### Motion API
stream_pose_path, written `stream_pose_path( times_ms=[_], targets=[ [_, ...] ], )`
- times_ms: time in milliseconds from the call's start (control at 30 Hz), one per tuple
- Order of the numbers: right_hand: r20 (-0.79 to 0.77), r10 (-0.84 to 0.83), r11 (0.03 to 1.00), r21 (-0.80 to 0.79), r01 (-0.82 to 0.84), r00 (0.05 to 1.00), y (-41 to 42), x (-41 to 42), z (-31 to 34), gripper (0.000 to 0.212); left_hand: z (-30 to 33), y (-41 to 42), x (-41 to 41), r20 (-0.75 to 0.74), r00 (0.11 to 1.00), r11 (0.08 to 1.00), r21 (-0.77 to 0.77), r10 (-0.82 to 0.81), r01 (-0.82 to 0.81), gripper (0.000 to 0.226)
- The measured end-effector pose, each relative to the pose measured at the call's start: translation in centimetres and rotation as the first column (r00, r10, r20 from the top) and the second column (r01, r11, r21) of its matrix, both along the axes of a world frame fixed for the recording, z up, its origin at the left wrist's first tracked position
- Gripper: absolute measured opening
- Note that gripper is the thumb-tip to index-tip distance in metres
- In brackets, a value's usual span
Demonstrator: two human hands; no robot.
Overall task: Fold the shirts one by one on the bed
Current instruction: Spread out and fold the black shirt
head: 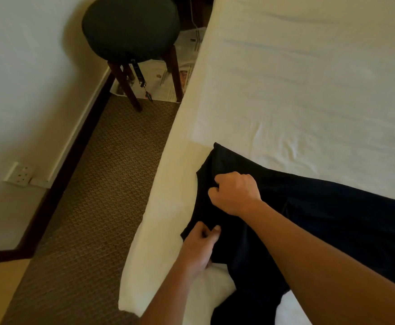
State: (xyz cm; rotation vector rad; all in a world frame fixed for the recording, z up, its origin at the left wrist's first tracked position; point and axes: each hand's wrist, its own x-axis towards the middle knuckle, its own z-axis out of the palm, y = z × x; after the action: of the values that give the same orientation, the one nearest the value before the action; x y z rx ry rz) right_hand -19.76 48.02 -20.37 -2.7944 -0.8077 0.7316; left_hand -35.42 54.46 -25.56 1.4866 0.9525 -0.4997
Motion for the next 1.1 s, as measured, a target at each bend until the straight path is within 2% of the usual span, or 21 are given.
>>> stream_pose_path(
  times_ms=[100, 167, 267, 367, 433, 500, 567, 633, 667, 733, 767, 833, 933, 1000, 1033, 1100],
  targets=[
    [0.025, -0.008, 0.993, -0.121, 0.01, 1.0, -0.6, 0.6, -0.7, 0.023, -0.6, 0.3, 0.2, -0.03, 1.0, 1.0, -0.012, -0.007, 0.006, 0.035],
    [-0.005, -0.015, 0.995, -0.1, 0.015, 1.0, -0.3, 0.8, -1.0, 0.017, -0.6, 0.3, 0.2, -0.026, 1.0, 1.0, -0.016, 0.007, -0.008, 0.035],
    [-0.145, -0.036, 0.999, -0.033, 0.032, 0.989, 0.3, 0.9, -1.6, 0.019, -0.8, 0.5, 0.3, -0.031, 1.0, 1.0, 0.007, 0.003, -0.003, 0.041],
    [-0.367, -0.176, 0.967, 0.108, 0.23, 0.914, -1.4, 1.5, -1.3, 0.027, 0.0, 0.4, 0.6, -0.051, 0.998, 0.998, 0.037, -0.04, 0.042, 0.043],
    [-0.387, -0.284, 0.886, 0.245, 0.395, 0.877, -3.7, 1.2, -0.5, 0.021, 0.8, 0.3, 0.9, -0.085, 0.992, 0.989, 0.101, -0.095, 0.103, 0.039],
    [-0.188, -0.474, 0.771, 0.384, 0.508, 0.86, -6.3, 0.2, -0.2, 0.017, 1.2, 0.5, 1.5, -0.077, 0.991, 0.977, 0.176, -0.109, 0.121, 0.036],
    [-0.057, -0.687, 0.622, 0.469, 0.627, 0.724, -9.2, -1.7, -0.1, 0.016, 1.9, 0.4, 2.1, -0.018, 0.998, 0.973, 0.222, -0.068, 0.071, 0.038],
    [-0.084, -0.831, 0.449, 0.481, 0.753, 0.549, -11.7, -4.0, -0.3, 0.011, 2.6, -0.1, 2.6, 0.03, 0.998, 0.959, 0.28, -0.049, 0.038, 0.038],
    [-0.145, -0.875, 0.355, 0.457, 0.816, 0.462, -12.8, -5.1, -0.6, 0.009, 3.2, -0.6, 2.9, 0.035, 0.996, 0.945, 0.32, -0.076, 0.061, 0.038],
    [-0.342, -0.874, 0.222, 0.354, 0.909, 0.346, -13.9, -7.1, -1.0, 0.013, 4.1, -1.4, 3.7, 0.025, 0.986, 0.889, 0.437, -0.162, 0.136, 0.035],
    [-0.431, -0.841, 0.21, 0.294, 0.932, 0.326, -13.9, -8.0, -1.0, 0.018, 4.5, -1.8, 4.1, 0.003, 0.979, 0.851, 0.496, -0.203, 0.174, 0.035],
    [-0.507, -0.791, 0.263, 0.223, 0.939, 0.342, -13.7, -8.7, -1.0, 0.026, 4.7, -2.1, 4.8, -0.037, 0.974, 0.813, 0.544, -0.223, 0.207, 0.041],
    [-0.592, -0.726, 0.29, 0.197, 0.936, 0.35, -13.1, -8.4, -0.9, 0.021, 3.8, -1.2, 5.9, -0.101, 0.981, 0.899, 0.392, -0.167, 0.193, 0.052],
    [-0.634, -0.683, 0.312, 0.197, 0.93, 0.363, -13.1, -8.1, -0.7, 0.016, 3.5, -0.7, 6.5, -0.078, 0.981, 0.938, 0.287, -0.179, 0.194, 0.041],
    [-0.646, -0.672, 0.297, 0.214, 0.931, 0.363, -13.4, -8.2, -0.4, 0.016, 3.6, -0.7, 6.7, -0.033, 0.984, 0.952, 0.252, -0.173, 0.175, 0.03],
    [-0.667, -0.673, 0.188, 0.264, 0.946, 0.32, -14.1, -8.4, 0.2, 0.017, 3.9, -0.5, 6.8, 0.065, 0.998, 0.989, 0.149, -0.002, -0.007, 0.02]
  ],
)
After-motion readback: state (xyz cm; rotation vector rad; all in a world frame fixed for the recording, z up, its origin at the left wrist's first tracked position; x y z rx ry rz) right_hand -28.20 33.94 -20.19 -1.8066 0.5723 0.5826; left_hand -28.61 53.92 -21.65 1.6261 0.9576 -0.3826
